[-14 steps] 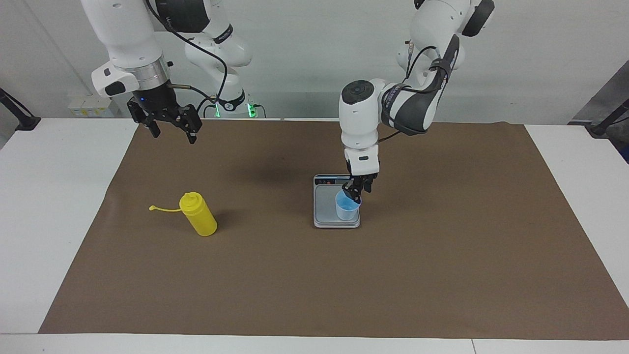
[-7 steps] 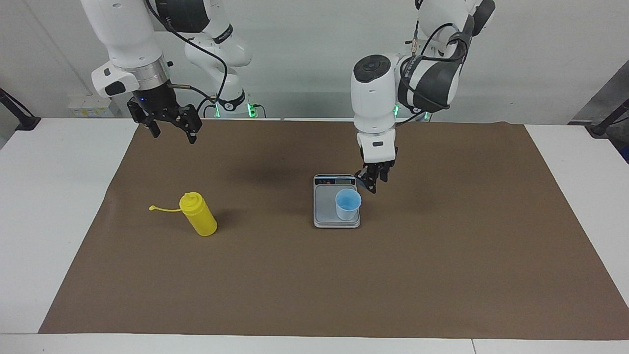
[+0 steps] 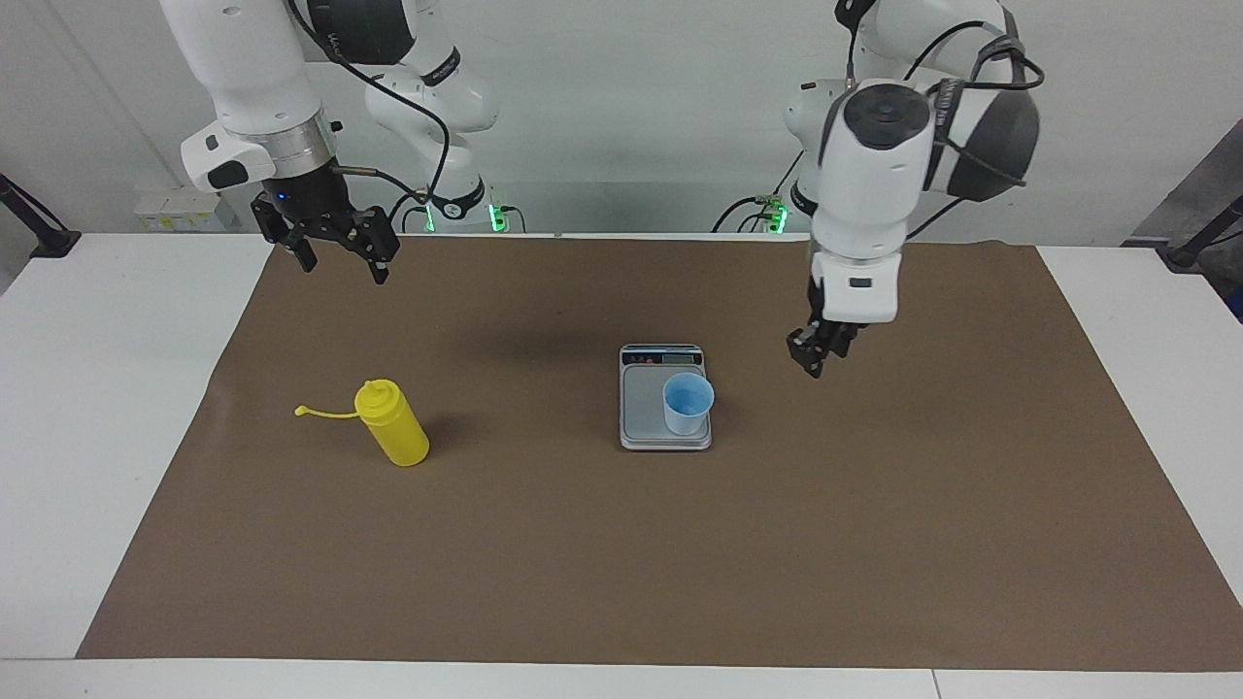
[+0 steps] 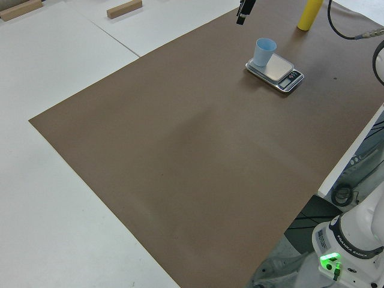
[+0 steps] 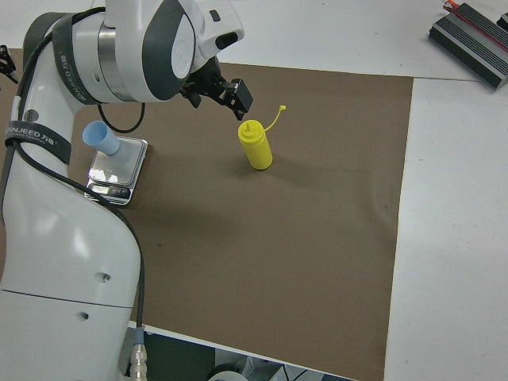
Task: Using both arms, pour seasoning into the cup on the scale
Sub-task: 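Set the blue cup on the scale and withdraw the left gripper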
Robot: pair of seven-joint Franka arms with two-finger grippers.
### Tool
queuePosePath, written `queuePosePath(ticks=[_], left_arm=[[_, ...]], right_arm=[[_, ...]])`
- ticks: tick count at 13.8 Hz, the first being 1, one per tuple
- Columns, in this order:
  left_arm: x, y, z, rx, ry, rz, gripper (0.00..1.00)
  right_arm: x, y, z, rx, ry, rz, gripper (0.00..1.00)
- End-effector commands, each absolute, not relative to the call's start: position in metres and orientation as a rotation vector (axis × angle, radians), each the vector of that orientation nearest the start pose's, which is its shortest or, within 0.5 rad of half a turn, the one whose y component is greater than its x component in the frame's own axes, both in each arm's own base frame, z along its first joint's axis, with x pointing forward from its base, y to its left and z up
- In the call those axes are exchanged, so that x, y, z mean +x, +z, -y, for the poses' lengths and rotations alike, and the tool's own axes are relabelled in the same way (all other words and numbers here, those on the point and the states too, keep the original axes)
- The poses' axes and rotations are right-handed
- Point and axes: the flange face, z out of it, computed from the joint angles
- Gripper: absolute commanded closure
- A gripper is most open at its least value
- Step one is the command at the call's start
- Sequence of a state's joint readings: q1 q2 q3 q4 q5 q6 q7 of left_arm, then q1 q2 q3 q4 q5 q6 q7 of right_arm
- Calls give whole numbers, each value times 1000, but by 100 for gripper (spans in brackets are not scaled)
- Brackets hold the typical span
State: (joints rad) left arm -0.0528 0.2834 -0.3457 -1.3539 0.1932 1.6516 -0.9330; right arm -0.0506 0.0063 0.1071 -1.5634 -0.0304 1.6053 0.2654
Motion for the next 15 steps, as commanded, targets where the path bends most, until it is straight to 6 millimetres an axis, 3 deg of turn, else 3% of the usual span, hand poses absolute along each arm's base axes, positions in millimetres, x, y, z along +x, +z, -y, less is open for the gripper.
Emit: queuePosePath(ticks=[1, 4, 6, 9, 11, 15], left_arm=[[601, 614, 141, -3025, -132, 746, 50], [601, 623, 78, -3053, -79, 648, 50], [594, 622, 51, -3071, -11, 536, 50], [581, 614, 21, -3086, 92, 290, 45], [575, 608, -3, -3094, 117, 211, 37], [562, 598, -21, -3125, 139, 48, 27]], right_arm=[[545, 625, -30, -3150, 33, -294, 0], [541, 625, -26, -3153, 75, -304, 0], [542, 628, -25, -3150, 56, -311, 0], [541, 626, -20, -3151, 52, -289, 0], [539, 619, -3, -3154, 35, -206, 0], [524, 576, 42, -3100, -68, 13, 0]])
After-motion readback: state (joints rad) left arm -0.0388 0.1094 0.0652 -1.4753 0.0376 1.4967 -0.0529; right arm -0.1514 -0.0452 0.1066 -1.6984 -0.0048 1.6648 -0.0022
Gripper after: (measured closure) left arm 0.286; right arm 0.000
